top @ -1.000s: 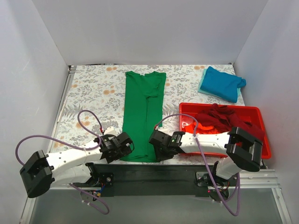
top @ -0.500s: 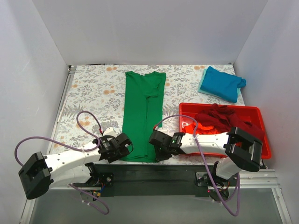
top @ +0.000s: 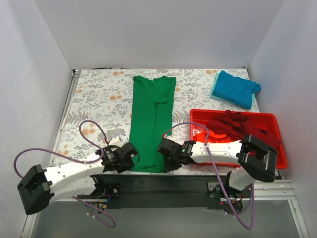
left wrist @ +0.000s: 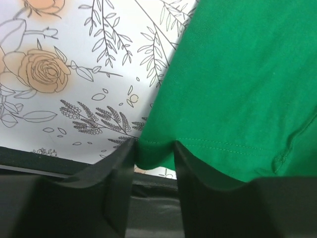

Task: Fold and stack the t-shirts
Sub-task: Fold the tshirt

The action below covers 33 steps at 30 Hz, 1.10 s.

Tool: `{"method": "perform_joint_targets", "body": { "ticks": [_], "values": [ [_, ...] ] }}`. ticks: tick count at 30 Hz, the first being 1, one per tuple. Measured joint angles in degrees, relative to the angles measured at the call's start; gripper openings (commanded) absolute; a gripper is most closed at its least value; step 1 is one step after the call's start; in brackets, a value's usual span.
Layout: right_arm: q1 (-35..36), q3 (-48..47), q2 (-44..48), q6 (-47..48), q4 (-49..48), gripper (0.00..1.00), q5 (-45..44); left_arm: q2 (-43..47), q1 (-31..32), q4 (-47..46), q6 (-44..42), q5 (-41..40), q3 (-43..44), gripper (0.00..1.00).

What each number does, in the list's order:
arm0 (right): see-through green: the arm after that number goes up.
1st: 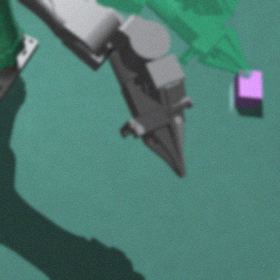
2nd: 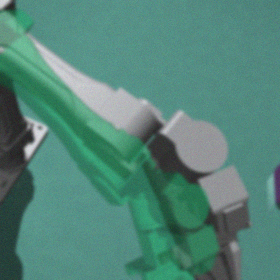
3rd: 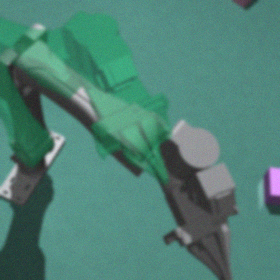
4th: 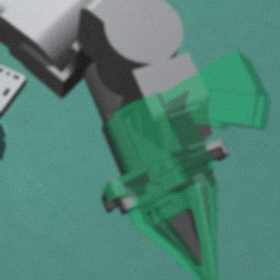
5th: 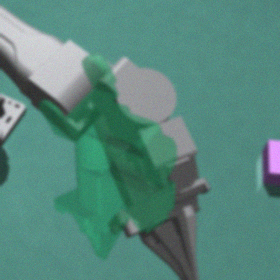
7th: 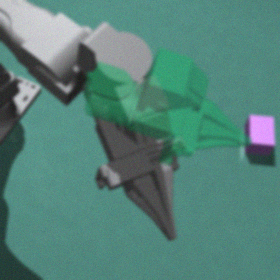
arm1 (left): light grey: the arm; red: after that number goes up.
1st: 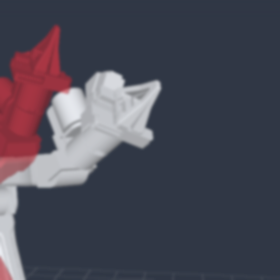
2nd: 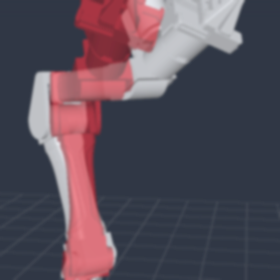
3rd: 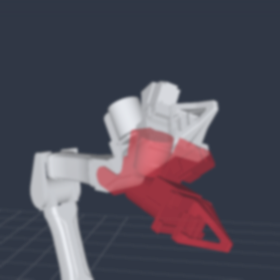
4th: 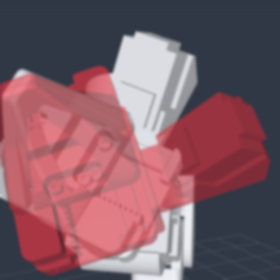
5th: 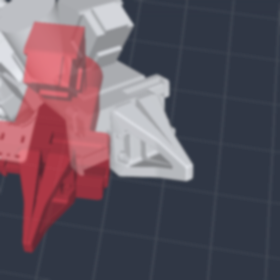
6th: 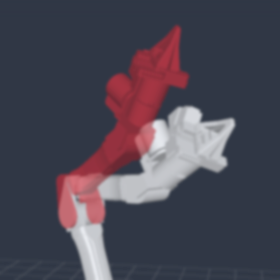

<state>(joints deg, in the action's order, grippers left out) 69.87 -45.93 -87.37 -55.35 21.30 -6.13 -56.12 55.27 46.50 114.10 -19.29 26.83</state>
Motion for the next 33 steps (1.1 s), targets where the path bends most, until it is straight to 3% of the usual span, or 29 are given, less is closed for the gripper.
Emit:
{"method": "perform_joint_targets", "body": {
  "ticks": [3,4,5,22,33],
  "values": [
    [0.00,0.00,-0.07,0.00,-0.13,0.10,0.09,0.26,0.04,-0.07,0.07,0.72,-0.24,0.18],
    [0.00,0.00,-0.11,0.04,-0.15,0.02,0.11,0.20,0.04,-0.11,0.22,0.79,-0.24,0.12],
    [0.00,0.00,-0.11,0.00,-0.17,0.01,0.09,0.15,0.04,-0.20,0.31,0.90,-0.24,0.00],
    [-0.52,7.15,5.81,-3.19,-5.11,0.01,0.24,1.60,0.09,1.49,0.31,0.70,-0.24,0.00],
    [-0.52,7.37,8.94,-3.21,-1.09,0.01,-0.22,1.60,0.13,1.77,0.31,0.81,2.84,0.00]
  ]
}}
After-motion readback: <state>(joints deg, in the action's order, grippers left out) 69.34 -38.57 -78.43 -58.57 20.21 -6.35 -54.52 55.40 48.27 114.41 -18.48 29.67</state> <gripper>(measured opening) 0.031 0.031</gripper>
